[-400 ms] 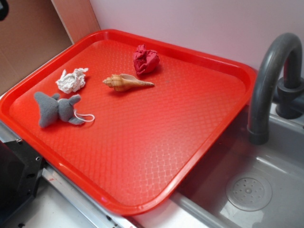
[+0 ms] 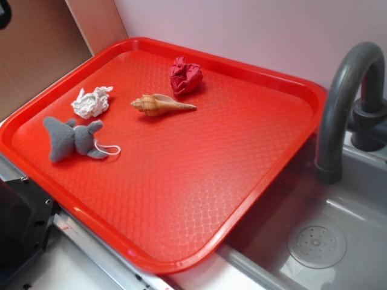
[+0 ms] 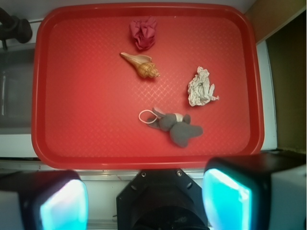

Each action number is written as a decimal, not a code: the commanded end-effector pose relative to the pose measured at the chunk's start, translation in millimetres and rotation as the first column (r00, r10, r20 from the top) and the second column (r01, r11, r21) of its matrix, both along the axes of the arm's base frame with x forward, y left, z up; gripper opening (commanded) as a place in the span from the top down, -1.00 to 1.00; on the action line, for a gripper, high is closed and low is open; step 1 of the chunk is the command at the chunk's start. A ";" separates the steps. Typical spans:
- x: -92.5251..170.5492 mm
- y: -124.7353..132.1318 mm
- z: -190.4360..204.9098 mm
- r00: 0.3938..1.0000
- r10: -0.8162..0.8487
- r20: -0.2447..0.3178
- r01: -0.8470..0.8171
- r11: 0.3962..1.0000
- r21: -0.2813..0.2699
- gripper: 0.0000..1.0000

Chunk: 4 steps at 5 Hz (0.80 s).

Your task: Grab the white paper.

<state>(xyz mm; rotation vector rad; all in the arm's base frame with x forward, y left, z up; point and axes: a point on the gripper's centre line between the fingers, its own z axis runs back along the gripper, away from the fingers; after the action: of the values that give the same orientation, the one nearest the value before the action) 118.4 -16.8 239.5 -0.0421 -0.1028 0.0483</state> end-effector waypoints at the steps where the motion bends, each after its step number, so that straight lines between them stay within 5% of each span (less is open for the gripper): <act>1: 42.3 35.0 -21.7 0.878 0.474 0.067 -0.468 0.880 -0.088 -1.00; 2: 59.2 52.6 -40.4 0.736 0.670 0.094 -0.667 0.742 -0.068 -1.00; 4: 93.6 85.0 -85.7 0.702 0.687 0.187 -0.704 0.709 0.038 -1.00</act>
<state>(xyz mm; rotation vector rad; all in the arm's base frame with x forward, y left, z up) 214.5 61.0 143.2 0.1109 -0.2438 0.7961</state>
